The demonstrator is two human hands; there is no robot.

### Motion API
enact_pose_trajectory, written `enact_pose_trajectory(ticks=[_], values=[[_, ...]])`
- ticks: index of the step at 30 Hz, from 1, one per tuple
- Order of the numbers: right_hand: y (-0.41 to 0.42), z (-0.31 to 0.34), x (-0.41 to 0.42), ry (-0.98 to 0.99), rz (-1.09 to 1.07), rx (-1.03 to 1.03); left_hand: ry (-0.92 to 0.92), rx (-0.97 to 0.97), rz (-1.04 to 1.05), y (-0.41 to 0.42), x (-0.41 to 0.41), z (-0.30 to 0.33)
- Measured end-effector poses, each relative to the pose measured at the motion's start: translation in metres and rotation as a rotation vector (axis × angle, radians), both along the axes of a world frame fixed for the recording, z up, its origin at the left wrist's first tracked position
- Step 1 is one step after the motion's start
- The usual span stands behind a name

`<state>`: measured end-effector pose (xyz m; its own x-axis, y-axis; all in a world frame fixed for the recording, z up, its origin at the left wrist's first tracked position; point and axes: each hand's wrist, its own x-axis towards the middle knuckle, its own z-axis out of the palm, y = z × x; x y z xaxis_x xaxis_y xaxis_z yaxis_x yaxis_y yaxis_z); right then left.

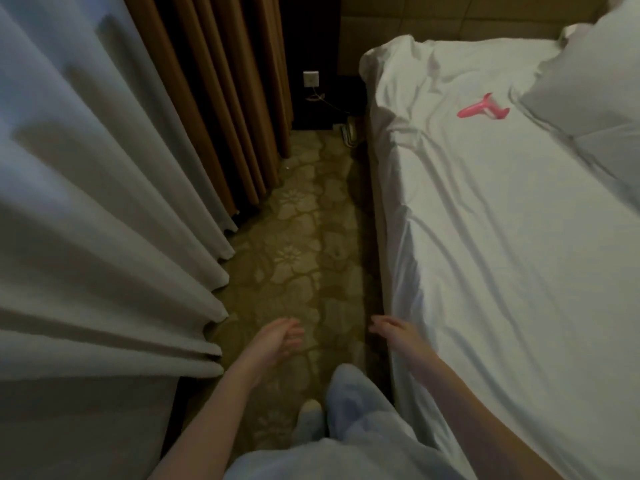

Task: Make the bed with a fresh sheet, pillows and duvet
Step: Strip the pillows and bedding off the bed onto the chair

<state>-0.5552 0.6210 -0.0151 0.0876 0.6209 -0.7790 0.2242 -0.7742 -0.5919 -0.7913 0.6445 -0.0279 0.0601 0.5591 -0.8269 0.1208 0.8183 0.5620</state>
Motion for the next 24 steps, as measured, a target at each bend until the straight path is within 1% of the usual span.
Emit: enact_pose_trajectory(ticks=[3,5,7,10,15,19,24], values=[[0.034,-0.019,0.002,-0.014,-0.101,-0.043,-0.028,0.110,-0.068,0.082,0.006,0.014],[0.069,-0.030,0.005,-0.003,-0.132,-0.063,-0.049,0.168,-0.079,0.141,0.010,0.019],[0.113,-0.042,0.009,-0.001,-0.147,-0.072,-0.060,0.213,-0.072,0.199,0.014,0.018],[0.196,-0.047,0.016,-0.022,-0.137,-0.054,-0.051,0.230,-0.072,0.282,0.021,0.017],[0.356,-0.023,0.027,0.007,-0.089,0.054,-0.027,0.210,-0.051,0.401,0.022,0.020],[0.478,-0.004,0.038,0.083,-0.089,0.085,-0.002,0.140,-0.072,0.476,0.019,0.015],[0.615,0.004,0.052,0.106,-0.127,0.156,0.054,0.044,-0.110,0.576,0.025,-0.006]])
